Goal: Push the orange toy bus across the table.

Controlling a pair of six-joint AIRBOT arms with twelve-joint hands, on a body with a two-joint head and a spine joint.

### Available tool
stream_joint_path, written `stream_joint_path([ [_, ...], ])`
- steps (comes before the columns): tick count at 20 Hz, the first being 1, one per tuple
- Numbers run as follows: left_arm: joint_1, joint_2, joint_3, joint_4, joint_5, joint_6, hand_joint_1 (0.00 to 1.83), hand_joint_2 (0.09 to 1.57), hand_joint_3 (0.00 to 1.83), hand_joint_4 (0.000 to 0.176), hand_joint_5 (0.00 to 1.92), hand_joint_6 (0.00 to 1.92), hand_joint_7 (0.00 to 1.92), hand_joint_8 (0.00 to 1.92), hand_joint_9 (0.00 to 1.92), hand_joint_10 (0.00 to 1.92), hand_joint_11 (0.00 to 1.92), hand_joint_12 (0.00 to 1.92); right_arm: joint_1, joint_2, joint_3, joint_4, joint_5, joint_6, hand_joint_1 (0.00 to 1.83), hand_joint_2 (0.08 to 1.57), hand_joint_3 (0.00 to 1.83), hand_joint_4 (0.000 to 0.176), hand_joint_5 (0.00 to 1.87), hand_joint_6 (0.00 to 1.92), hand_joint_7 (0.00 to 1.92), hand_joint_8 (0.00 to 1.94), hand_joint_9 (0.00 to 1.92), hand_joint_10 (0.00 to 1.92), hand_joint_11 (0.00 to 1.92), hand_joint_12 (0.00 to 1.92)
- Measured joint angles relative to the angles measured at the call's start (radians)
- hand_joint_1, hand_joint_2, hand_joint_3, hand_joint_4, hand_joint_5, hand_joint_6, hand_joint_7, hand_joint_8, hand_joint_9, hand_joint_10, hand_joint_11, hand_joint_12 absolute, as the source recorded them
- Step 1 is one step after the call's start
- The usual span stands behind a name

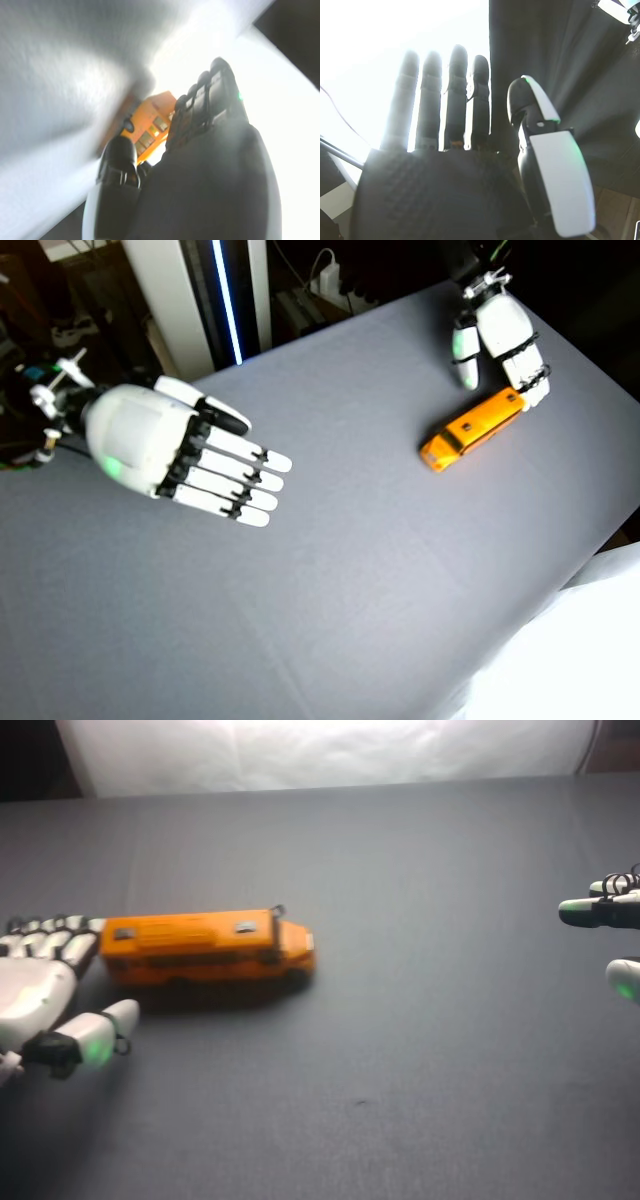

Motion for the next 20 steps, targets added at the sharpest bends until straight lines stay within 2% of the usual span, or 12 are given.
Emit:
stream_joint_path([
  [3,-0.024,-0.013,-0.015,0.068,0.005,0.000,0.00,1.45,0.00,0.000,0.00,0.00,0.00,0.00,0.00,0.00,0.02,0.01,0.000,-0.001,0.000,0.002,-0.003,0.000,0.55,1.38,0.00,0.000,0.63,0.00,0.63,0.00,0.48,0.00,0.36,0.06],
  [7,-0.033,-0.019,-0.039,0.108,-0.002,0.000,0.00,1.45,0.00,0.000,0.00,0.00,0.00,0.00,0.00,0.00,0.02,0.01,0.000,-0.002,0.000,0.000,-0.003,0.000,0.57,1.38,0.00,0.000,0.64,0.01,0.63,0.00,0.47,0.00,0.36,0.06],
  [11,-0.033,-0.016,-0.068,0.119,-0.061,-0.010,0.00,1.45,0.00,0.000,0.00,0.00,0.00,0.00,0.00,0.00,0.00,0.00,0.000,-0.002,0.000,0.001,-0.003,0.000,0.62,1.38,0.00,0.000,0.64,0.00,0.63,0.00,0.47,0.00,0.35,0.06],
  [13,-0.033,-0.001,-0.085,0.169,-0.094,-0.035,0.00,1.45,0.00,0.000,0.00,0.00,0.00,0.00,0.00,0.00,0.00,0.00,0.000,-0.002,0.000,0.002,-0.003,0.000,0.62,1.38,0.00,0.000,0.62,0.00,0.63,0.00,0.49,0.01,0.37,0.06],
  [16,-0.033,0.013,-0.094,0.224,-0.133,-0.115,0.00,1.44,0.00,0.000,0.00,0.00,0.00,0.00,0.00,0.00,0.00,0.00,0.000,-0.002,0.000,0.002,0.012,0.002,0.59,1.39,0.00,0.000,0.61,0.00,0.63,0.00,0.51,0.01,0.38,0.07],
  [18,-0.031,0.034,-0.110,0.290,-0.193,-0.200,0.00,1.35,0.00,0.000,0.00,0.00,0.00,0.00,0.00,0.00,0.01,0.00,0.000,0.004,0.000,0.003,0.048,0.003,0.67,1.36,0.00,0.000,0.59,0.00,0.63,0.00,0.53,0.01,0.39,0.06],
  [20,-0.016,0.064,-0.121,0.369,-0.288,-0.293,0.00,1.34,0.00,0.000,0.01,0.00,0.00,0.00,0.00,0.00,0.00,0.00,0.000,0.013,-0.001,0.031,0.116,0.005,0.71,1.39,0.01,0.000,0.59,0.00,0.59,0.00,0.53,0.00,0.42,0.06],
])
